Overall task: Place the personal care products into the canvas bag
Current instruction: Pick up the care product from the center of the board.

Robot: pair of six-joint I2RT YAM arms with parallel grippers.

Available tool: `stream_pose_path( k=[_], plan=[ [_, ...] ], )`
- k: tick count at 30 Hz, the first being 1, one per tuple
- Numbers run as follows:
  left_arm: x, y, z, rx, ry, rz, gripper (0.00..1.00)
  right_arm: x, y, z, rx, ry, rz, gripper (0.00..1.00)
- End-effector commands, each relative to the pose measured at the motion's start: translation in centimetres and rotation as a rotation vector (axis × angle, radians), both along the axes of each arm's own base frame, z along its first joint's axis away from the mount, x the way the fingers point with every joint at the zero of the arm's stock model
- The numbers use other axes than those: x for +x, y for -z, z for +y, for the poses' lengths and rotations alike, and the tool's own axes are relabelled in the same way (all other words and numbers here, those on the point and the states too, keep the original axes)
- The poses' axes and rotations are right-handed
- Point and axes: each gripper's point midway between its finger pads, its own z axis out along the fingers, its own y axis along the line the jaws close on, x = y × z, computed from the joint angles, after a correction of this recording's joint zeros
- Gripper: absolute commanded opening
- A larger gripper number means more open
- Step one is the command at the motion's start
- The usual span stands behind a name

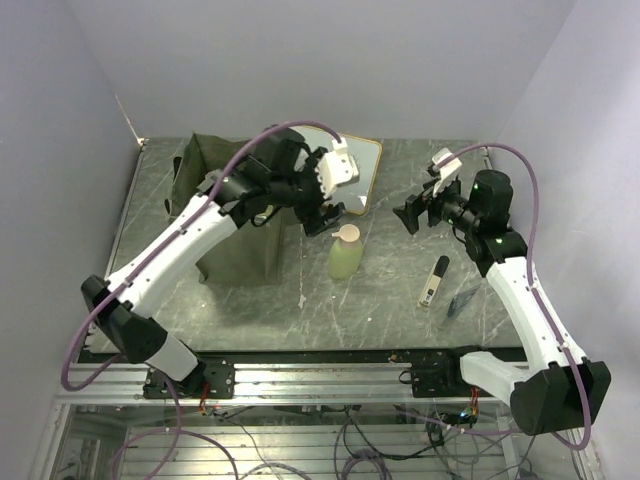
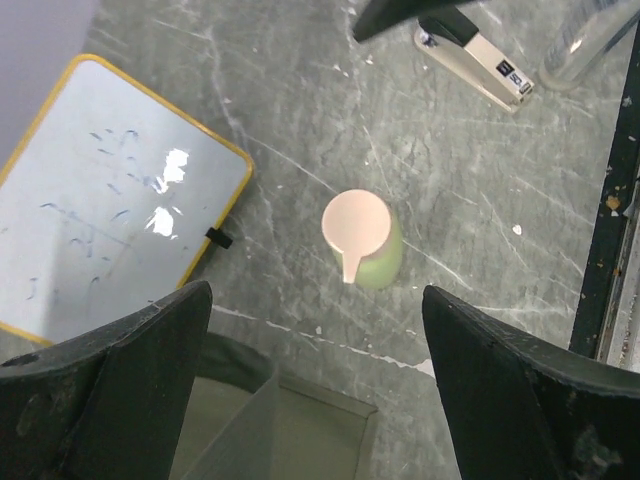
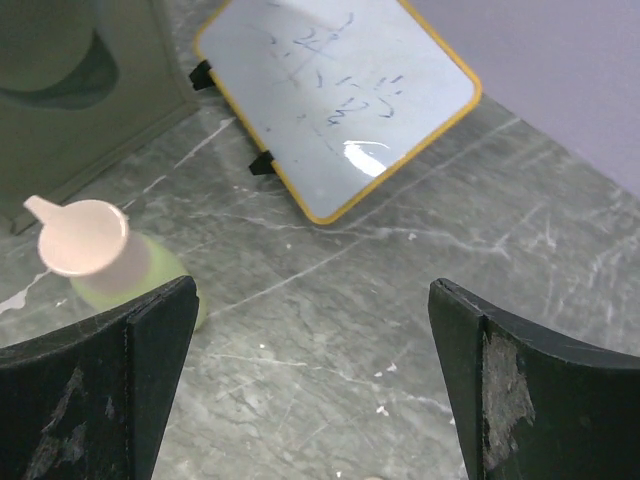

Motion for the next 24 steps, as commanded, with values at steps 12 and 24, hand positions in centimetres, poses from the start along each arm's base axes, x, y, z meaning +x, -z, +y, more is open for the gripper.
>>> stream_pose_path(
  k=[12,24],
  plan=[
    [0.9,11.2,-6.6,0.189,0.105,0.085,0.99,0.9,-0.2,-4.3,0.012,0.156,-0.015,0.99],
    [2.4,14.7,-7.4,0.233,0.09,0.09,0.91,0.5,0.3,-3.7,0.014,0.109,-0.004,0.99]
  ],
)
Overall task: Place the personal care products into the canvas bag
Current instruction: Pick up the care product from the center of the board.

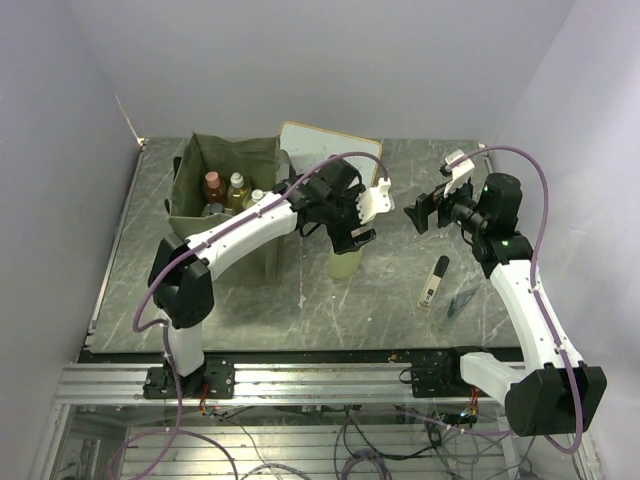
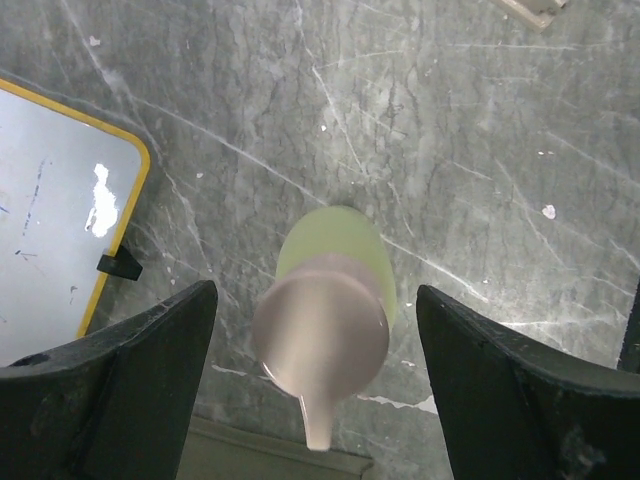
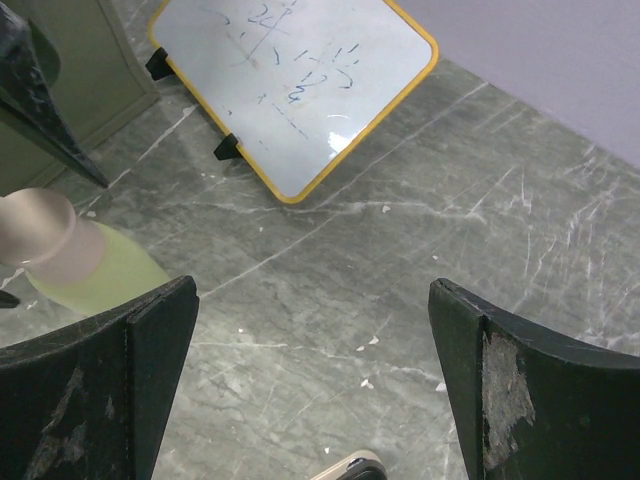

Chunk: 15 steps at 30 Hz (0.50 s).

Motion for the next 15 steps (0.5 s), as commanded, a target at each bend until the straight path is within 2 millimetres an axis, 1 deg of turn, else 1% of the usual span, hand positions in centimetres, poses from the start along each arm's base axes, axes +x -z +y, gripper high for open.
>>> stream_pose_path(
  k=[1,5,10,15],
  plan=[
    [1.1,1.2,-0.6,0.01,-0.008,-0.033,0.9,-0.2,-0.3,0.1,-0.004,-0.016,-0.021,0.99],
    [1.1,1.6,-0.7,0.011,-0.014,-0.027,0.87,-0.4,-0.2,0.3,-0.003,-0.03,-0.021,0.99],
    [0.7,2.2,-0.4,0.027,-0.004,-0.011,0.76,-0.4,0.0,0.3,-0.006,-0.034,-0.018,0.99],
    [0.6,2.4,-0.1,0.043,0.0,-0.013,0.68,-0.5,0.1,0.5,-0.004,-0.045,-0.015,0.99]
  ],
)
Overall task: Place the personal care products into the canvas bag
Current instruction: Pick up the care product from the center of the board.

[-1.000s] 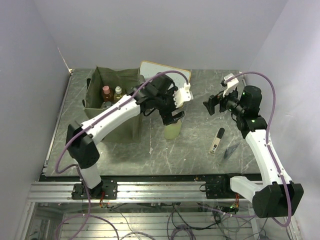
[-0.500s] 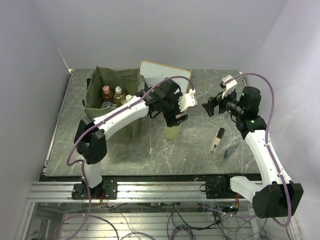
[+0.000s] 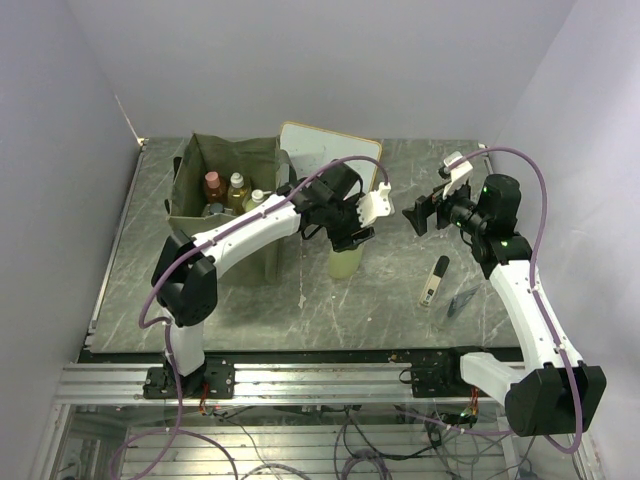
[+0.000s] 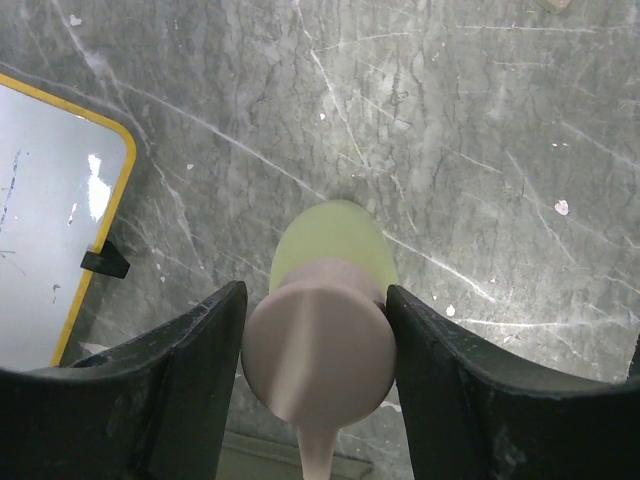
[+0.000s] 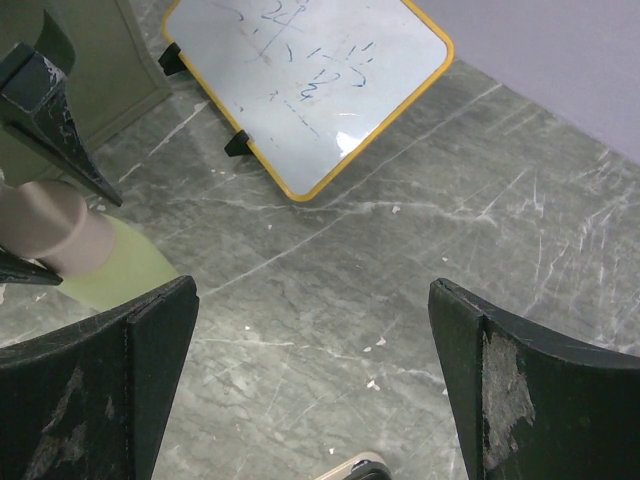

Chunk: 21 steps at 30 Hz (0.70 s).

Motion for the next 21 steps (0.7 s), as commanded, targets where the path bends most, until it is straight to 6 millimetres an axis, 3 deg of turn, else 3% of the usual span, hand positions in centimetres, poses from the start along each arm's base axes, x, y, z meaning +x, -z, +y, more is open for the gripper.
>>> stream_pose_path(
  k=[1,8,11,15,21],
  plan=[
    [0.1,0.2,0.1,0.011,0.009,-0.02,0.67,-0.2,-0.3,0.1,-0.005,-0.019,-0.022,0.99],
    [0.2,-0.1,0.4,0.022,0.002,-0.028,0.67,-0.3,-0.2,0.2,-0.005,-0.025,-0.022,0.99],
    [0.0,-0.3,0.5,0.025,0.008,-0.03,0.61,-0.3,-0.1,0.2,-0.005,-0.028,-0.02,0.99],
    [0.0,-1.1,0.4,0.012,0.018,-0.038,0.48,-0.3,-0.1,0.3,-0.004,-0.032,-0.019,0.99],
    [0.1,-3.7,0.4,-0.005,0.041,-0.075,0.08,-0.3,0.0,0.3,-0.005,-0.032,-0.019,0.99]
  ],
)
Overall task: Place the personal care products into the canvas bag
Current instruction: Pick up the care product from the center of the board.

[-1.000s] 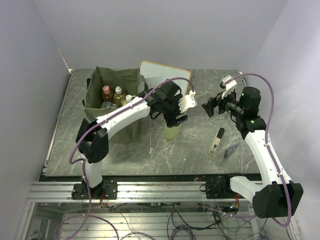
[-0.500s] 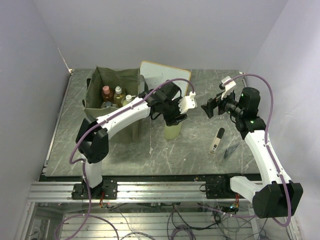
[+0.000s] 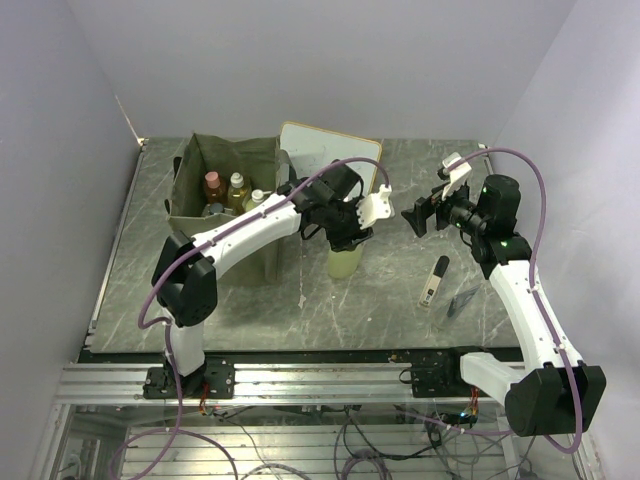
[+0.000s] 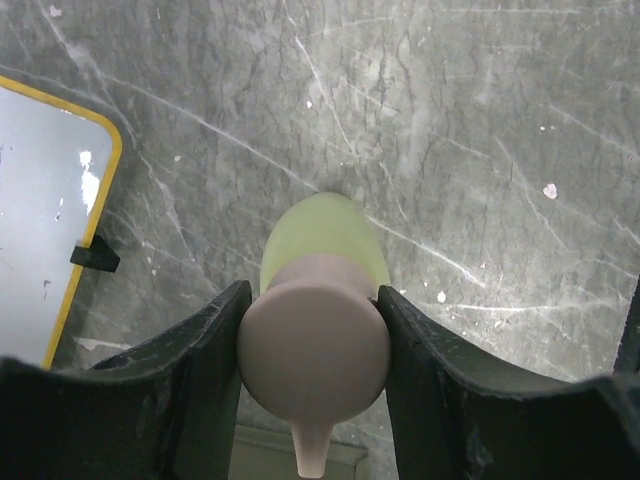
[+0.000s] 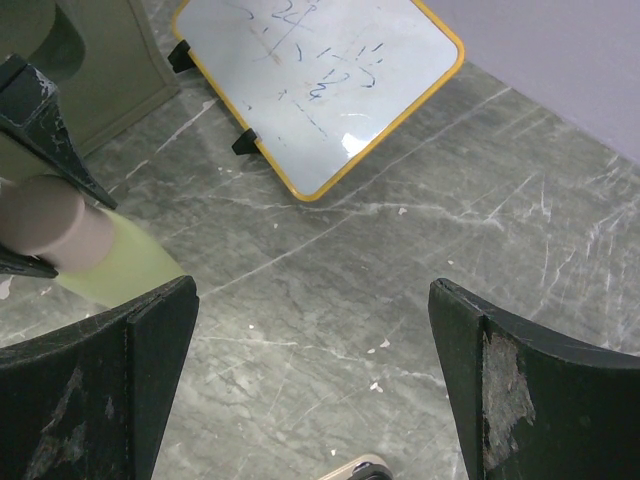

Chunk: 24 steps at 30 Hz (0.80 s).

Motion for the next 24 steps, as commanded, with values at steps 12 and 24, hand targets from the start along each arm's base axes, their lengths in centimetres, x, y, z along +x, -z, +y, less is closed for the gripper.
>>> stream_pose_path(
  k=[12,24],
  plan=[
    [-1.1,-12.2,2.3,-0.064,0.097,-0.208,0.07,0.1,0.1,-0.2,-0.014,-0.002,-0.017,0.99],
    [-4.2,-25.5,6.4,-0.269,0.02,-0.382,0.07,0.4,1.0,-0.3,-0.024,0.002,0.001,0.99]
  ],
)
